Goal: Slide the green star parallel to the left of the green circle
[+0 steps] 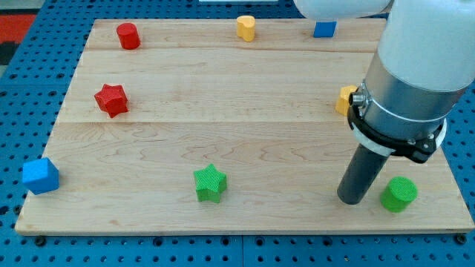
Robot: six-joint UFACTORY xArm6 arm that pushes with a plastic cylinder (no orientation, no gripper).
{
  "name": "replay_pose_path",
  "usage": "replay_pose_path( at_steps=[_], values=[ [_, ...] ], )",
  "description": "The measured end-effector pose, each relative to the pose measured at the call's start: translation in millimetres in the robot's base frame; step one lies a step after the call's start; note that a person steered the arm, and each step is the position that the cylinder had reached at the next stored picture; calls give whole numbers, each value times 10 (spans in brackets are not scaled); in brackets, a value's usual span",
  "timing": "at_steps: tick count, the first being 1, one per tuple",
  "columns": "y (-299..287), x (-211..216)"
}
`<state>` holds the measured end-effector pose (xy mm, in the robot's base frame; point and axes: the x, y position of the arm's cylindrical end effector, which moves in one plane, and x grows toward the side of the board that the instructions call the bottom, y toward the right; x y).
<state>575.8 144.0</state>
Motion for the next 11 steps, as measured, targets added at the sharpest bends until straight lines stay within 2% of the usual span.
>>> replay_pose_path(
  at_steps=[2,3,4,5,6,7,8,9,10,11],
  values=[
    [-161,-175],
    [-650,106],
    [-1376,402],
    [-2549,-124],
    [-2798,-359],
    [-2297,-577],
    [-1693,-498],
    [-1151,147],
    [-1394,369],
    [-1098,394]
  ],
)
